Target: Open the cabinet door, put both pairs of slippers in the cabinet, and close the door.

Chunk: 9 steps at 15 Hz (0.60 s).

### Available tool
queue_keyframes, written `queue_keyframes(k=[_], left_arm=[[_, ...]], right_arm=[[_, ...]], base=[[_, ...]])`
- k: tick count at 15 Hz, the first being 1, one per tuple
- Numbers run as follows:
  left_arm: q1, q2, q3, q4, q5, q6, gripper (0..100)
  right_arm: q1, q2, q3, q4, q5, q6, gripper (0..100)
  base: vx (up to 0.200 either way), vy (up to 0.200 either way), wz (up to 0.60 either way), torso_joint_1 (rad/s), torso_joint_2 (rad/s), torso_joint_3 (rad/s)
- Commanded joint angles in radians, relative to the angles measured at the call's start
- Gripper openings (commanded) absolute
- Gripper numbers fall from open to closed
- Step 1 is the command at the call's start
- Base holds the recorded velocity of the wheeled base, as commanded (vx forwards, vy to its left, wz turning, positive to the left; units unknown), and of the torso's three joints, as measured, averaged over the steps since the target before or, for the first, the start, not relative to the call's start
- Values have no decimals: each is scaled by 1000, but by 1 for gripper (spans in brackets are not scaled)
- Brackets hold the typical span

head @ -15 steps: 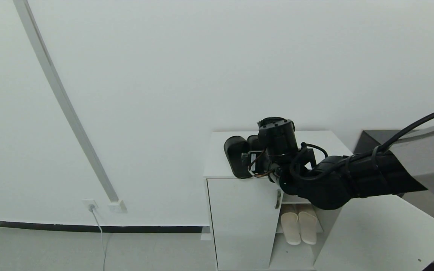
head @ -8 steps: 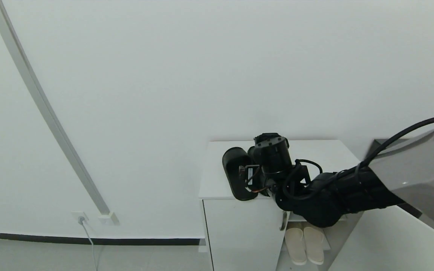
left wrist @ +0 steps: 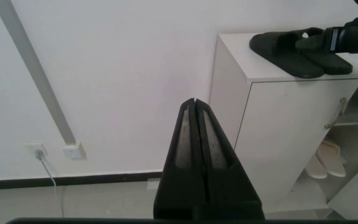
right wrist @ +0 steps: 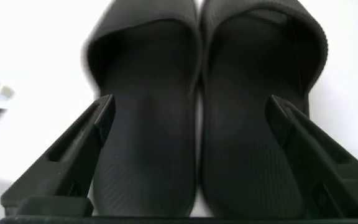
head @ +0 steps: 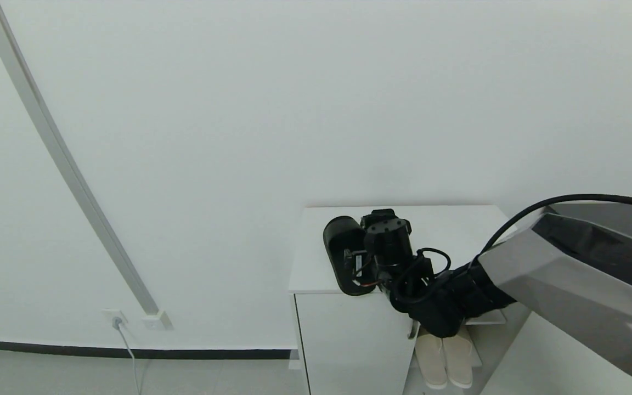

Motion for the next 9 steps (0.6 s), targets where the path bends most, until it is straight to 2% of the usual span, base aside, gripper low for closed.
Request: queue_keyframes(k=[1,4,6,9], left_arm=[[1,0,0,0,0,0,0],[1,0,0,0,0,0,0],[1,0,0,0,0,0,0],[1,0,0,0,0,0,0]], right_arm=[[-33,86,-72,-12,2,-13,100],[-66,143,-167,-11,46,-32,100],[-92,199,-261,-9,46,-69,100],[-96,247,-331,-6,46,-77,100]], base=[[0,0,0,0,0,0],[0,0,0,0,0,0],[0,0,0,0,0,0],[0,0,0,0,0,0]])
